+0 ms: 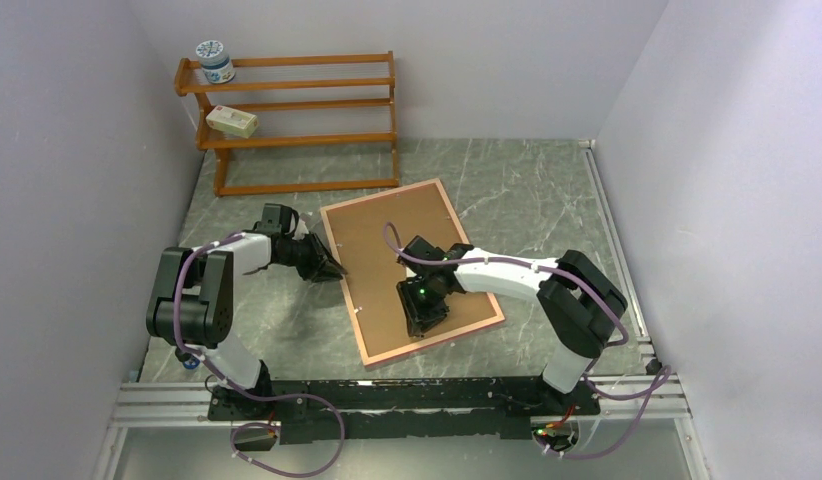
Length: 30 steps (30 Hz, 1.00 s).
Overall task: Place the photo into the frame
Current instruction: Install the photo frame at the center of the board.
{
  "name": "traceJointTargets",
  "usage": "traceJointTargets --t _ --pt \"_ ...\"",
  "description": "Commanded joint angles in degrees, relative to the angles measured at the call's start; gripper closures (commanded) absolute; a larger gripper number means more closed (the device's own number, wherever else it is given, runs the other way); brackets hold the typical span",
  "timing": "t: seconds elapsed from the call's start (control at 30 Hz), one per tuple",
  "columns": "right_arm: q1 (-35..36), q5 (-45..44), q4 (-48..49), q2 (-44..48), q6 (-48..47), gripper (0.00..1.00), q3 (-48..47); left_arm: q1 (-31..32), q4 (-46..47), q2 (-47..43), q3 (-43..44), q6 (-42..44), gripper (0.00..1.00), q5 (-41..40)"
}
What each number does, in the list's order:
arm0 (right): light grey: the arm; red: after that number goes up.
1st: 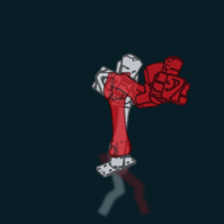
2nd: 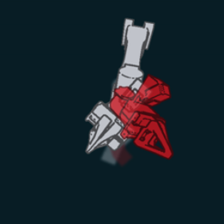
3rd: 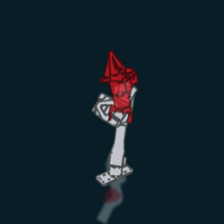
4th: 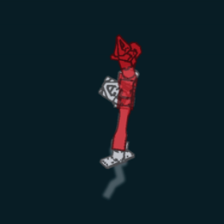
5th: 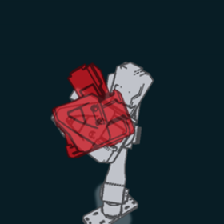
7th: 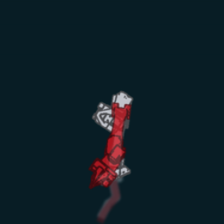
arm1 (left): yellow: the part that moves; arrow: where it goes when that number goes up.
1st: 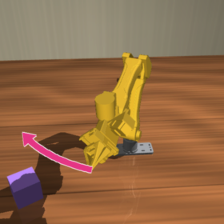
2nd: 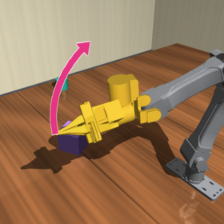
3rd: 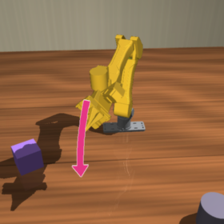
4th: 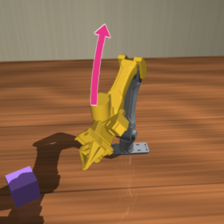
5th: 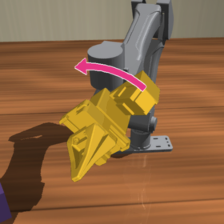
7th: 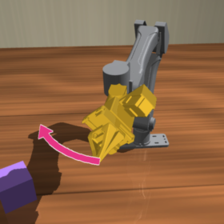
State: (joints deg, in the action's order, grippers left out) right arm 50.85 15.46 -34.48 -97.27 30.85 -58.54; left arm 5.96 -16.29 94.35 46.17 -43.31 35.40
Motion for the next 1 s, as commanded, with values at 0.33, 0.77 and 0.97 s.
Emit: traceJointTargets --t 0.33,0.77,0.97 --pt "2.2 5.0 1.0 -0.4 -1.7 0.67 1.8 0.5 2.0 0.9 -1.1 -1.0 0.74 1.3" --pt "2.3 4.4 0.2 -1.8 1.3 0.68 0.0 1.2 1.9 0.8 -1.4 -1.4 0.71 2.0" --pt "4.0 -7.8 -3.5 -0.2 -0.1 0.65 -2.4 1.2 -3.8 -2.2 -0.4 2.1 0.53 -2.9"
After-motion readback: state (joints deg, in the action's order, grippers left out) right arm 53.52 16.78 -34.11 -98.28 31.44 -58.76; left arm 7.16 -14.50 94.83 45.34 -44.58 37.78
